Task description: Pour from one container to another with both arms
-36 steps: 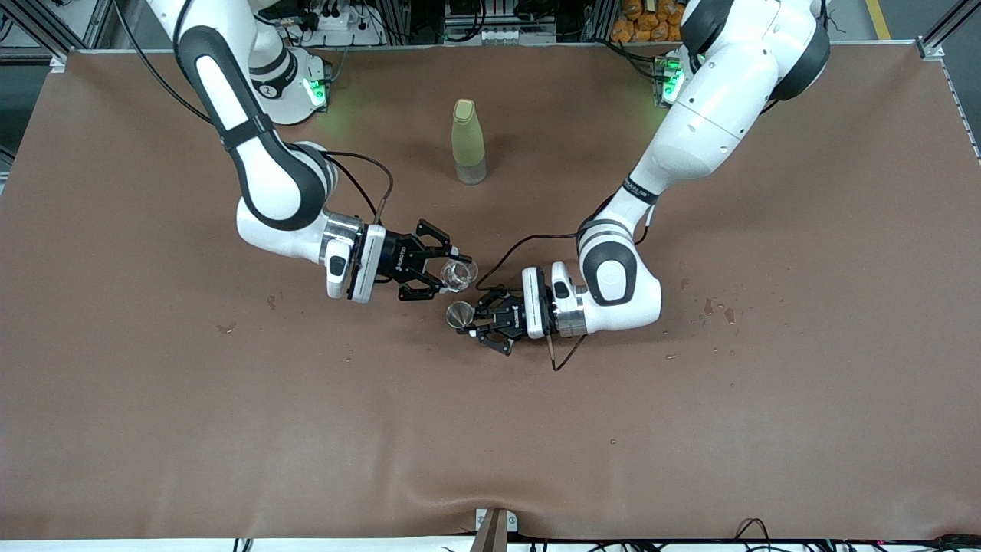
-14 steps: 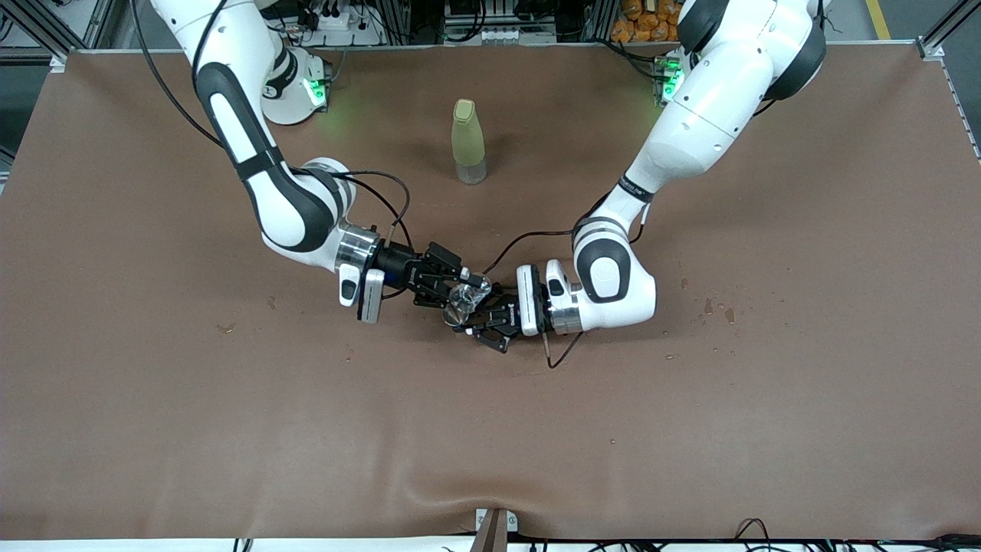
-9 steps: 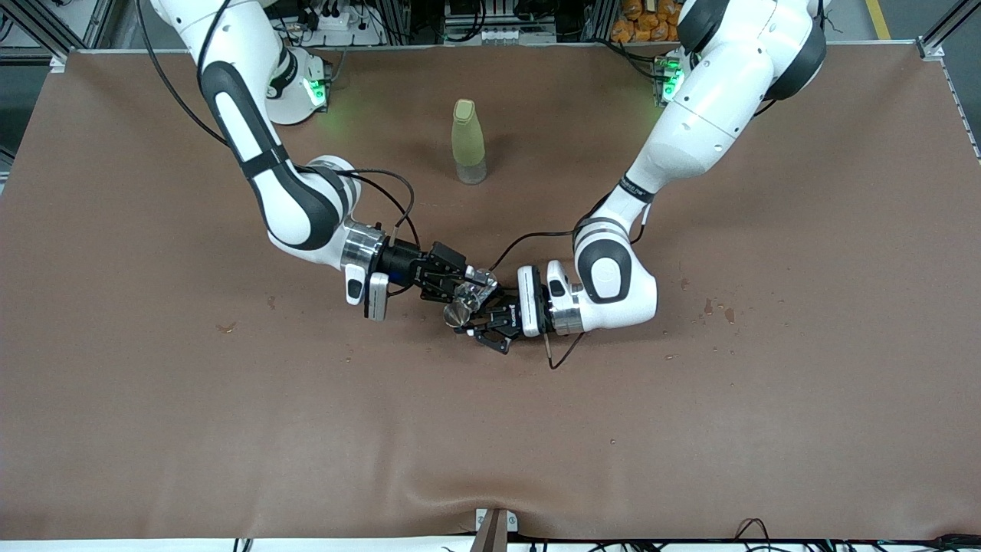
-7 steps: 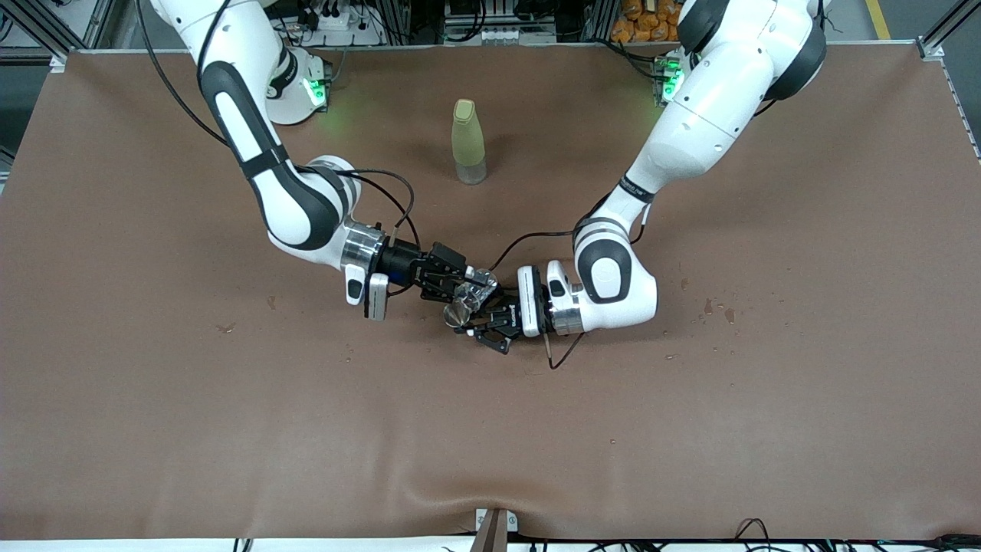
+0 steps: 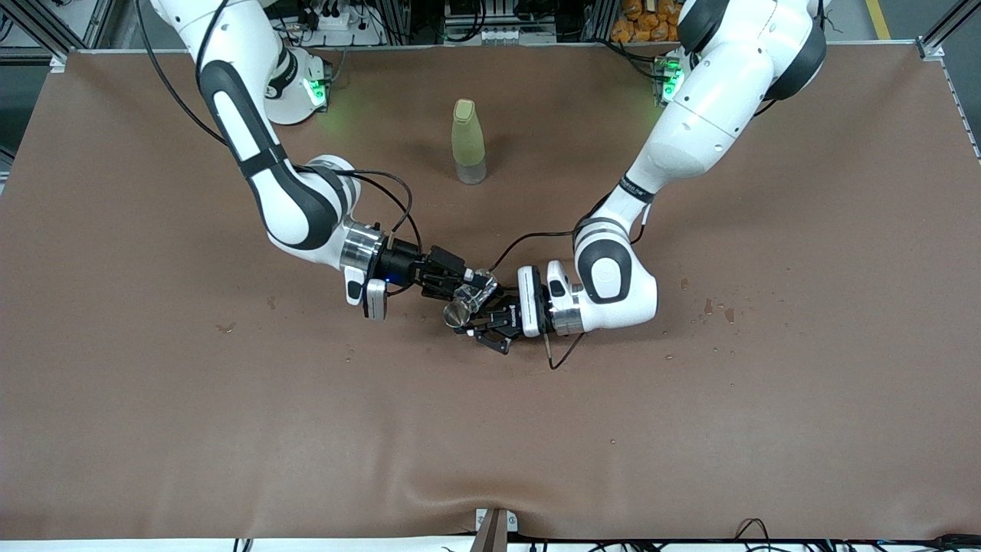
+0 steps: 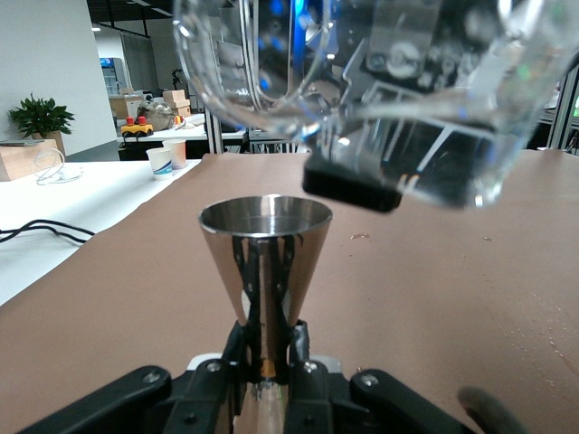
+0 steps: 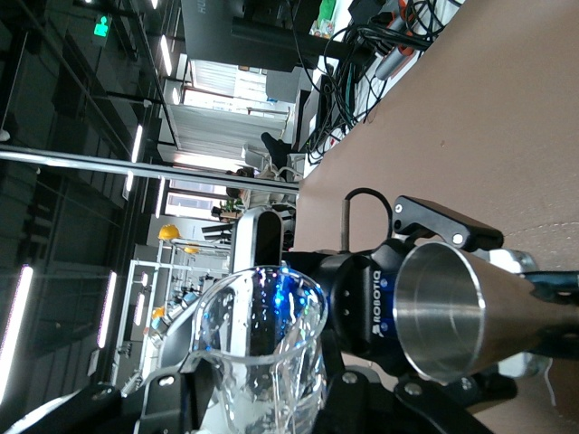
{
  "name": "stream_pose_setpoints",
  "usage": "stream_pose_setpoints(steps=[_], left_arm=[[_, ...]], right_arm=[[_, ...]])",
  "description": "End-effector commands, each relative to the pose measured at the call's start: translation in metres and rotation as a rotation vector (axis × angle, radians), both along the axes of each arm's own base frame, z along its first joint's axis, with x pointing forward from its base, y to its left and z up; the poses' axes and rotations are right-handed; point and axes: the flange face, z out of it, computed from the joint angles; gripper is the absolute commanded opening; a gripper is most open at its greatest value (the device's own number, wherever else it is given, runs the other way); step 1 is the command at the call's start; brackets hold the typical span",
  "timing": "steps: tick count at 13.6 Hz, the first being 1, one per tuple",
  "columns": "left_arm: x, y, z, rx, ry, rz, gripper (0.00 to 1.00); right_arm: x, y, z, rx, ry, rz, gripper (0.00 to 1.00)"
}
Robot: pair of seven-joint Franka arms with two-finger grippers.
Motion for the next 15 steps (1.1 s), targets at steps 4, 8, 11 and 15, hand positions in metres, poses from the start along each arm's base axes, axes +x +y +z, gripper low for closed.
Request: stream_pose_setpoints(steps=[4, 8, 11, 15], left_arm=[[0.0046, -0.0032, 0.0058, -0.014, 0.013, 0.032, 0.00], [0.0058, -0.0014, 0.0073, -0.013, 0.009, 0.032, 0.00], [0.0071, 0.0005, 0.0088, -0.010, 0.005, 0.032, 0.00], [0.0074, 0.0015, 0.0092, -0.007, 0.000, 0.029, 0.00]], right_arm=[[-0.0073, -0.0075, 0.0082, 0.029, 0.047, -0.041, 0.11], [-0.0104, -0.0053, 0.0113, 0.052, 0.061, -0.061, 0.10], [-0.0109, -0.0058, 0.0102, 0.061, 0.070, -0.072, 0.10], [-0.0114, -0.0065, 0.0088, 0.087, 0.104, -0.097, 0.09]])
